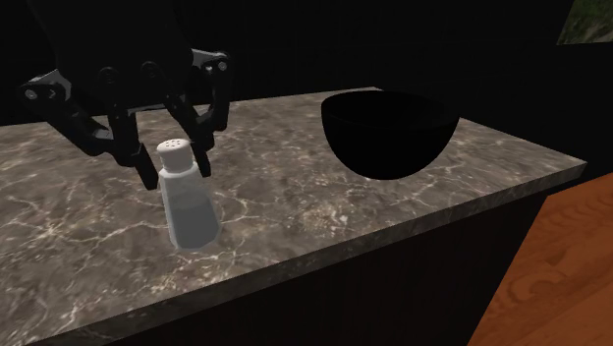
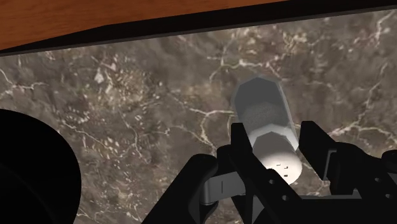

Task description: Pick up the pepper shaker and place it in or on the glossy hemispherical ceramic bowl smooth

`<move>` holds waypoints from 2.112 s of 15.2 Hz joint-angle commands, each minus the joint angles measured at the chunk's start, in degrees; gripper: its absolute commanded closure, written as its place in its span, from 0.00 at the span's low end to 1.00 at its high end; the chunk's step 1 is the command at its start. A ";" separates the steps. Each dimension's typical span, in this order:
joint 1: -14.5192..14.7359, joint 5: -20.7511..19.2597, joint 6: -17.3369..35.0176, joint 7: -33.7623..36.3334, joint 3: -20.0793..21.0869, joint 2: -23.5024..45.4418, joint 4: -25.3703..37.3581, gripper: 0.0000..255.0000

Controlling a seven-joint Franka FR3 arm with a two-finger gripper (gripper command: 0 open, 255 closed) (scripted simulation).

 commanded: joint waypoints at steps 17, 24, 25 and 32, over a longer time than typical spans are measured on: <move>-0.44 -0.48 -7.29 -0.36 -0.25 2.14 9.40 1.00; -0.78 -0.87 -12.44 -0.54 -0.27 4.33 16.73 1.00; -0.83 -0.93 -13.19 -0.56 -0.26 4.69 17.83 1.00; -1.19 -1.41 -18.53 -0.64 -0.10 7.57 26.03 1.00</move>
